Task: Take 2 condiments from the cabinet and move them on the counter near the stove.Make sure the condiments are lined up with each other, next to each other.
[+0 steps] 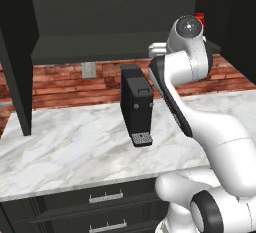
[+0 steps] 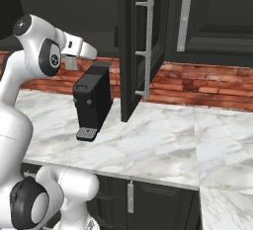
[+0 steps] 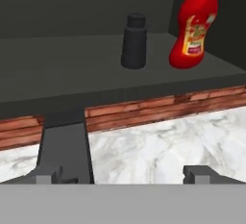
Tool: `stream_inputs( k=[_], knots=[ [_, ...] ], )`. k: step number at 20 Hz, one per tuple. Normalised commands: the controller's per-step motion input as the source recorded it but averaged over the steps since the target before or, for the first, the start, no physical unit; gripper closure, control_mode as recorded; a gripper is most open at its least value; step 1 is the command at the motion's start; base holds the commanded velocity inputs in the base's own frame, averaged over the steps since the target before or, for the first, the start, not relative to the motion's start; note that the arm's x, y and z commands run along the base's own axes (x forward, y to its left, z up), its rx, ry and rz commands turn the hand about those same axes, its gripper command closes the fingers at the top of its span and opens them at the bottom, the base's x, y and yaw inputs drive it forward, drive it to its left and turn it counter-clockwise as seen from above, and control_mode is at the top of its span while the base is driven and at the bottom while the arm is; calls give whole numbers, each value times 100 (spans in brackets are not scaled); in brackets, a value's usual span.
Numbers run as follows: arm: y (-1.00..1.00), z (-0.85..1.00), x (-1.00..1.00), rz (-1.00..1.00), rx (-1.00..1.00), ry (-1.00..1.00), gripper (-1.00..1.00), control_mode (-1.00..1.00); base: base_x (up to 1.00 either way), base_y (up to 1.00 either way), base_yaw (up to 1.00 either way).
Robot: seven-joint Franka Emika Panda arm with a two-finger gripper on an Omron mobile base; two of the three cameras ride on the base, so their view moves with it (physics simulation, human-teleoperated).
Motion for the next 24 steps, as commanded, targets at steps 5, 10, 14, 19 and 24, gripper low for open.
stream_inputs(
  k=[5, 10, 14, 19, 24],
  knots=[
    [0, 37, 0, -5, 0, 3, -100, -100, 0, 0, 0],
    [0, 25, 2, -6, 0, 0, -100, -100, 0, 0, 0],
    [0, 6, 15, -6, 0, 0, -100, -100, 0, 0, 0],
    [-8, -2, 36, -9, -5, 0, -100, -100, 0, 0, 0],
    [-16, 0, 33, -9, -1, 1, -100, -100, 0, 0, 0]
  ],
)
